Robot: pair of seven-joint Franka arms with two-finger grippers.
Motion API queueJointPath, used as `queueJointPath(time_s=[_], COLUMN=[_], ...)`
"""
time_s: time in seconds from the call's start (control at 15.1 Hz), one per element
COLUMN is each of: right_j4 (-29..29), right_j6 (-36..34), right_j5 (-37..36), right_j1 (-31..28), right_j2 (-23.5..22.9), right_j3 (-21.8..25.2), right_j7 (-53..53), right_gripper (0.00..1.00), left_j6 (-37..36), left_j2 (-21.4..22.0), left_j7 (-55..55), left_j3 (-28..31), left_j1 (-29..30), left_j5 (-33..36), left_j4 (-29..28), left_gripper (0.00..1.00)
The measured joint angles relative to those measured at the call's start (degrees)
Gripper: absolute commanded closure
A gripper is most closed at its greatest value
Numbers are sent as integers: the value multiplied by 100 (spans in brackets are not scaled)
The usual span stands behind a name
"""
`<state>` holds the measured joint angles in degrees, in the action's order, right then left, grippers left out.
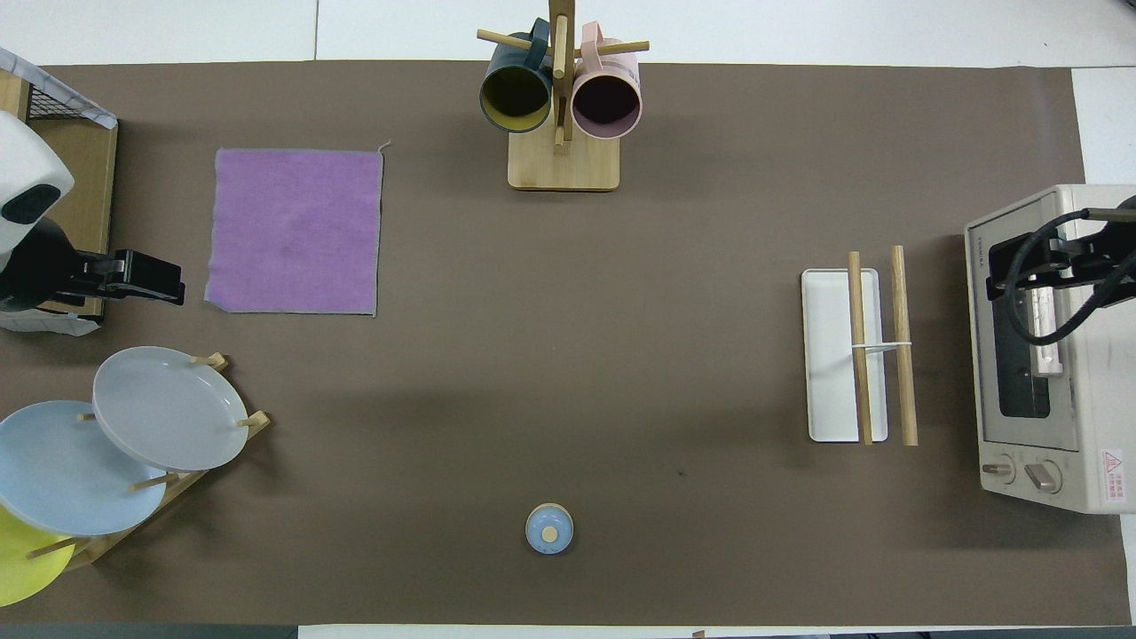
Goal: Fold towel and hang on rack
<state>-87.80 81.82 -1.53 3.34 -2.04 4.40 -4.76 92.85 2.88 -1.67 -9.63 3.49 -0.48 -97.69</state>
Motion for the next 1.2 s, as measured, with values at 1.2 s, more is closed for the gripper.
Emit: queueJointPath(time_s=[1.2], right_j4=[0], right_j6=[0], right_j5=[0], right_j1=[0], right_j2=[0], right_j3=[0], right_j7=[0], right_gripper=[0], left_j6=[2010], left_j2=[-172], left_j7=[34], left_j3=[50], left_j1=[486], left_j5=[0], left_j4=[-1491], left_gripper=[0])
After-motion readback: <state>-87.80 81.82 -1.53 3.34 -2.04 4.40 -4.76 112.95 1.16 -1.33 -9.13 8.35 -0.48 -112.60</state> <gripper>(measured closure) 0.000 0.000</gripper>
